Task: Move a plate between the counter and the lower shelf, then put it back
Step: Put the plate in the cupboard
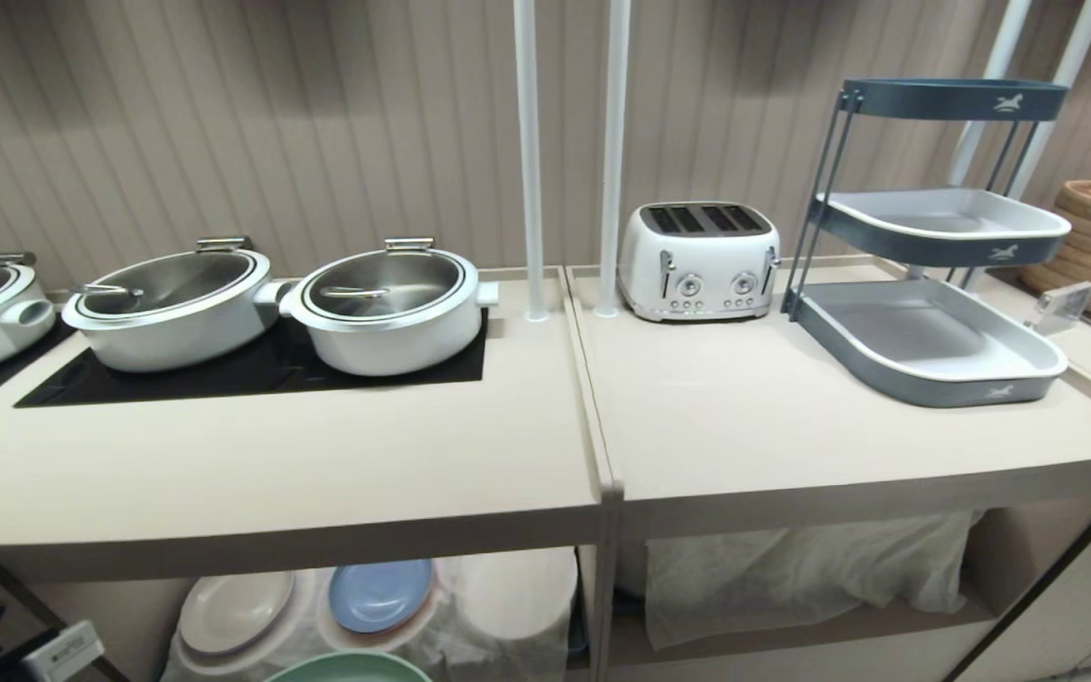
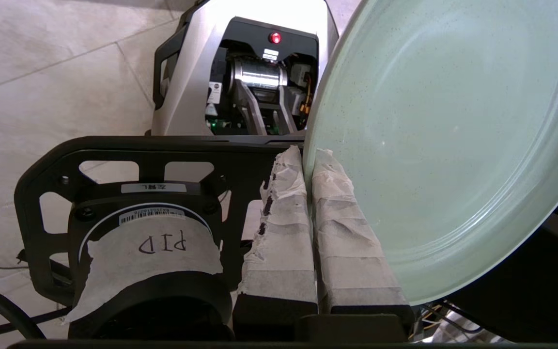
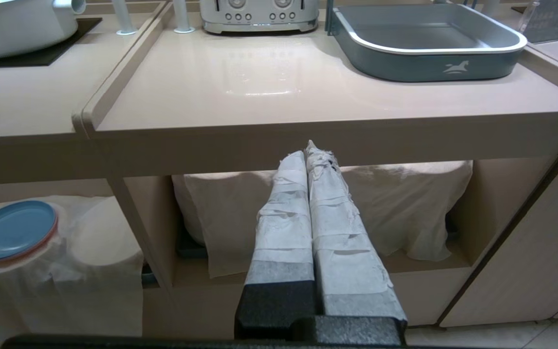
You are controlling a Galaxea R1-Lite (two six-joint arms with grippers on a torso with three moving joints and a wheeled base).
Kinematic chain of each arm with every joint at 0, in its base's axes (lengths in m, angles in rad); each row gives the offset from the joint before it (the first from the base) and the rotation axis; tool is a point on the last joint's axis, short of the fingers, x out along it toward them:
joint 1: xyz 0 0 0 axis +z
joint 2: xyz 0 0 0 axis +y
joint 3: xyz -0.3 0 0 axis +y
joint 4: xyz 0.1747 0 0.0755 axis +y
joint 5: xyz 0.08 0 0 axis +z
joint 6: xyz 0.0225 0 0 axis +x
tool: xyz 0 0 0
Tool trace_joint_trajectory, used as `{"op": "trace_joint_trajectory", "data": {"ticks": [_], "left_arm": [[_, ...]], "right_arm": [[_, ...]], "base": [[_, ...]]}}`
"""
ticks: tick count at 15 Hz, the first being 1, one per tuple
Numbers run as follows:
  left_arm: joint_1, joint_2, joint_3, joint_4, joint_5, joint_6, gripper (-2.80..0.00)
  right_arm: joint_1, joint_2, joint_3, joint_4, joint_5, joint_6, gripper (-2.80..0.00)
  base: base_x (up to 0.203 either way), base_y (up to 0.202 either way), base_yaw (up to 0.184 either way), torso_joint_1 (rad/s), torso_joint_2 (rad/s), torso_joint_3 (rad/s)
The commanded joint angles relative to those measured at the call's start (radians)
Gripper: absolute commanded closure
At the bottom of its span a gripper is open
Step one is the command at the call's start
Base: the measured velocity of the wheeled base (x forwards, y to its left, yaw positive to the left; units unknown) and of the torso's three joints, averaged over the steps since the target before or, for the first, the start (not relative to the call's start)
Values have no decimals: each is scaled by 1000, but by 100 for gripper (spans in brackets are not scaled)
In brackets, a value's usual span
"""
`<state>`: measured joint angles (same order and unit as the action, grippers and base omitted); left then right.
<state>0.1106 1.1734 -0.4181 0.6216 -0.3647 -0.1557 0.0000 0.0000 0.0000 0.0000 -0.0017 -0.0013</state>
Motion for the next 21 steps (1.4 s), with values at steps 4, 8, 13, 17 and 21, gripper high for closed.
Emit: {"op": "trace_joint_trajectory", "data": {"ticks": [4,8,13,17,21], "left_arm": [[0,3,2,4,-2,-1,0],[0,3,-5,3,0,-1,0],[1,-3,1,4,1,-2,0],[2,-13,2,4,1,-2,0],[3,-19,0,6,3,-4,0]], "right_arm": [[0,0,0,0,0,0,0],[0,0,0,0,0,0,0],[0,0,0,0,0,0,0],[0,0,0,0,0,0,0],[0,0,0,0,0,0,0]], "base": [[0,-194,-1,2,3,4],[0,-134,-1,2,1,3],[0,0,0,0,0,0],[0,0,0,0,0,0],[0,0,0,0,0,0]]}}
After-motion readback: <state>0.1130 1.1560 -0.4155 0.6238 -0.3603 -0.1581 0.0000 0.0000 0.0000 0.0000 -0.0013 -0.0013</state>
